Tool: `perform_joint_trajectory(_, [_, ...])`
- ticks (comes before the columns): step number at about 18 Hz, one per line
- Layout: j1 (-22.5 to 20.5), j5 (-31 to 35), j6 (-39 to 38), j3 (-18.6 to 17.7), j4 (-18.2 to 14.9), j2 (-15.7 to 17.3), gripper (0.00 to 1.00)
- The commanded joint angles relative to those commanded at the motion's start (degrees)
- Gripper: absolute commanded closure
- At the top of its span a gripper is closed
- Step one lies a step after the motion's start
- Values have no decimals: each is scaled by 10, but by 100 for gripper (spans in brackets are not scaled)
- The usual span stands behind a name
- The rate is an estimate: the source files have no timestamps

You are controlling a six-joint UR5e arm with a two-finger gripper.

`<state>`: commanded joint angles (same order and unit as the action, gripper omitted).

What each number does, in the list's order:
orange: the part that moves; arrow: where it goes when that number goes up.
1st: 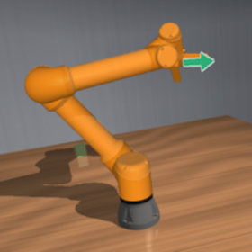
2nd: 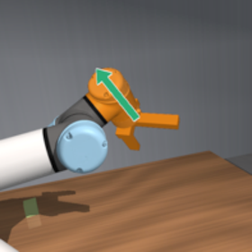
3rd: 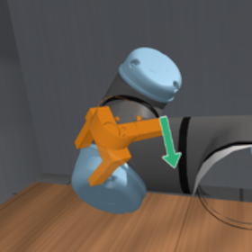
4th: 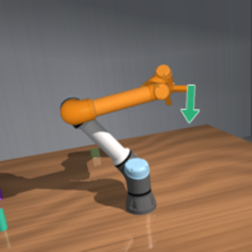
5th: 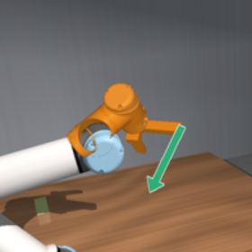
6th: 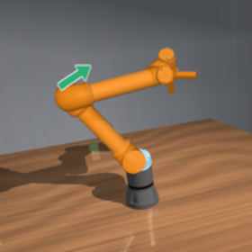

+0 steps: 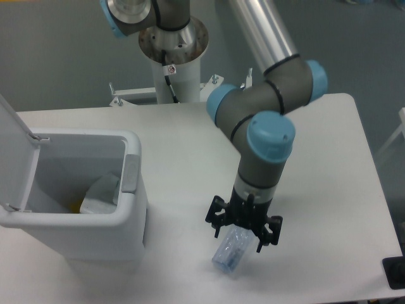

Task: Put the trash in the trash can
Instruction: 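Move the gripper back down over the clear water bottle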

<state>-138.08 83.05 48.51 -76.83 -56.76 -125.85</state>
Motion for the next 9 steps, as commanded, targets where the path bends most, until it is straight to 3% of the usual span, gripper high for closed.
perform_joint_trajectory(9, [36,72,6,15,-12,-46,0])
